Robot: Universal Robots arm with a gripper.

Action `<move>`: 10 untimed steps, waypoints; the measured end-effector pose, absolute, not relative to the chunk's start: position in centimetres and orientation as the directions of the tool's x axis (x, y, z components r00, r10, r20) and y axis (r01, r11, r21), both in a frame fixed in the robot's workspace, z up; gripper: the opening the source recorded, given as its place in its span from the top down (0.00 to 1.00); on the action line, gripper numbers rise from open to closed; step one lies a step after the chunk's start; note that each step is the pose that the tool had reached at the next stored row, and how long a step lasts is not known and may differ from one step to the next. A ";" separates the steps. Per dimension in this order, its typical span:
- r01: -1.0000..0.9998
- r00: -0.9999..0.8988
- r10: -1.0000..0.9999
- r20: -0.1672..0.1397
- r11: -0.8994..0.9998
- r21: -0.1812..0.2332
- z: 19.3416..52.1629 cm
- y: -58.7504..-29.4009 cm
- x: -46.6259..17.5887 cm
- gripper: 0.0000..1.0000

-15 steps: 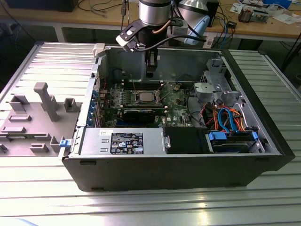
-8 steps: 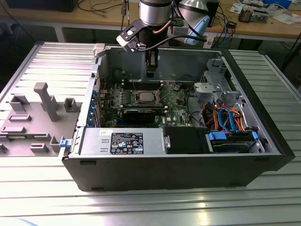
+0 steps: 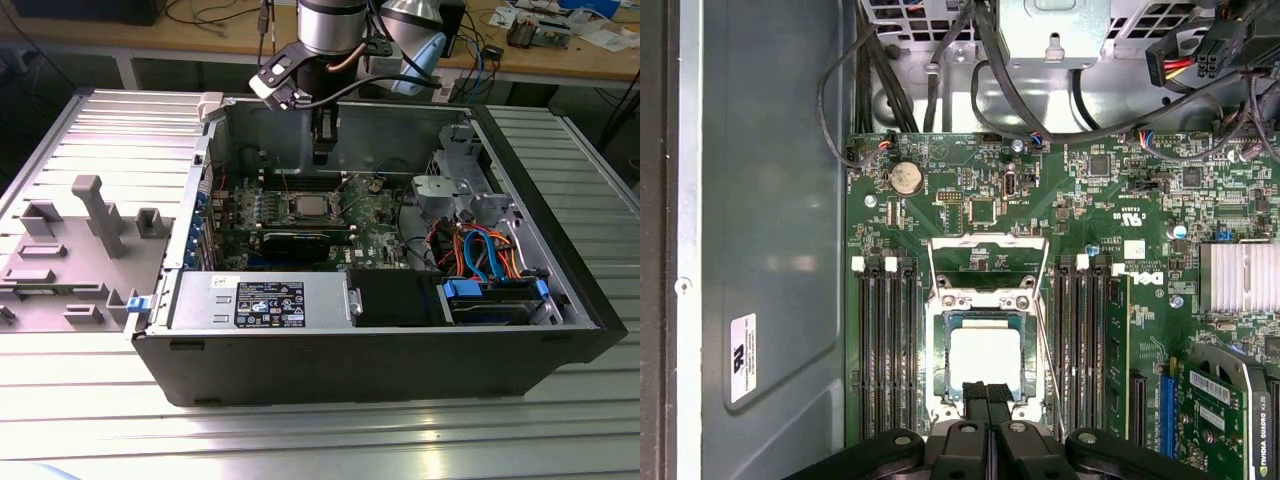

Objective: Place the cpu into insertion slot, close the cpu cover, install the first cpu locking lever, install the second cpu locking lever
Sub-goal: 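Close the cpu cover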

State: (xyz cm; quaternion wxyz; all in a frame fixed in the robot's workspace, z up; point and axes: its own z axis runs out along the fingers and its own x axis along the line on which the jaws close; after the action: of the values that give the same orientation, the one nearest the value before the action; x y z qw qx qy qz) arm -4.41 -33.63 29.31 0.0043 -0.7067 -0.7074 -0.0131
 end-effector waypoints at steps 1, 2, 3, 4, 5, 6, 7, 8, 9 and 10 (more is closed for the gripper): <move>1.000 -0.001 1.000 0.025 0.001 0.012 29.3 -33.6 -4.4 0.89; 1.000 -0.001 1.000 0.024 0.001 0.012 29.3 -33.6 -4.3 0.89; 1.000 -0.001 1.000 0.024 0.001 0.012 29.3 -33.6 -4.2 0.89; 1.000 -0.001 1.000 0.024 0.001 0.012 29.3 -33.6 -4.1 0.89; 1.000 -0.001 1.000 0.025 0.001 0.012 29.3 -33.6 -4.0 0.89; 1.000 -0.001 1.000 0.024 0.001 0.012 29.3 -33.6 -3.8 0.89; 1.000 -0.001 1.000 0.025 0.001 0.013 29.3 -33.6 -3.7 0.89; 1.000 -0.001 1.000 0.024 0.001 0.012 29.3 -33.6 -3.6 0.89; 1.000 -0.001 1.000 0.024 0.001 0.012 29.3 -33.6 -3.5 0.89; 1.000 -0.001 1.000 0.024 0.001 0.012 29.3 -33.6 -3.3 0.89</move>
State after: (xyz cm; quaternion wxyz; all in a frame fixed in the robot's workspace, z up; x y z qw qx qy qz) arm -3.31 -33.63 29.29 0.0043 -0.7068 -0.7073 -0.0130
